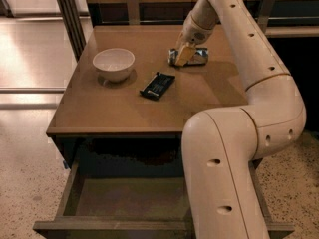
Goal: Place redbull can into top drawer
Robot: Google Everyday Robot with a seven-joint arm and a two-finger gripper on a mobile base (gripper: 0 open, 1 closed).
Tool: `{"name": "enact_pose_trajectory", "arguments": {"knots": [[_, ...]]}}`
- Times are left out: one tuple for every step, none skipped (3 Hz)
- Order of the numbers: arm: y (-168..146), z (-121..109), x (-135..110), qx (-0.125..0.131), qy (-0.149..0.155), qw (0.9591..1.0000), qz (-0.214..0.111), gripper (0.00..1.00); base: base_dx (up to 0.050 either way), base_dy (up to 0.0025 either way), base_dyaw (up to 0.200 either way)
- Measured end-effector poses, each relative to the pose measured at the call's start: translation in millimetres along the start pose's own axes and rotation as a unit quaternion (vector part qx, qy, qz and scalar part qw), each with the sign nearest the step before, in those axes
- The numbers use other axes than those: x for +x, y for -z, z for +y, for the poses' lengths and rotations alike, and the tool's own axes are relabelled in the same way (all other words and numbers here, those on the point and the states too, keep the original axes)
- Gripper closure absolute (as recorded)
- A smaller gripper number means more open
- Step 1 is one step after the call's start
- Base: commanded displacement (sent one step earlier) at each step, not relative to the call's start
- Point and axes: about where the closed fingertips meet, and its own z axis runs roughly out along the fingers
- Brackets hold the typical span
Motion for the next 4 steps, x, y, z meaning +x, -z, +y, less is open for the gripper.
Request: {"name": "enact_pose_trajectory", "arguments": {"knots": [[3.4, 12.9, -9.0, -0.024, 0.010, 0.9996, -0.011, 1.00, 0.000, 0.00000, 0.000], [19.4, 27.4, -13.2, -0.044, 0.007, 0.9990, -0.005, 1.00, 0.000, 0.00000, 0.000], [42.6, 39.4, -18.8, -0.053, 0.002, 0.9985, 0.008, 1.00, 0.000, 0.00000, 0.000], [66.1, 51.0, -20.9, -0.045, -0.009, 0.9989, -0.002, 1.00, 0.000, 0.00000, 0.000]]}}
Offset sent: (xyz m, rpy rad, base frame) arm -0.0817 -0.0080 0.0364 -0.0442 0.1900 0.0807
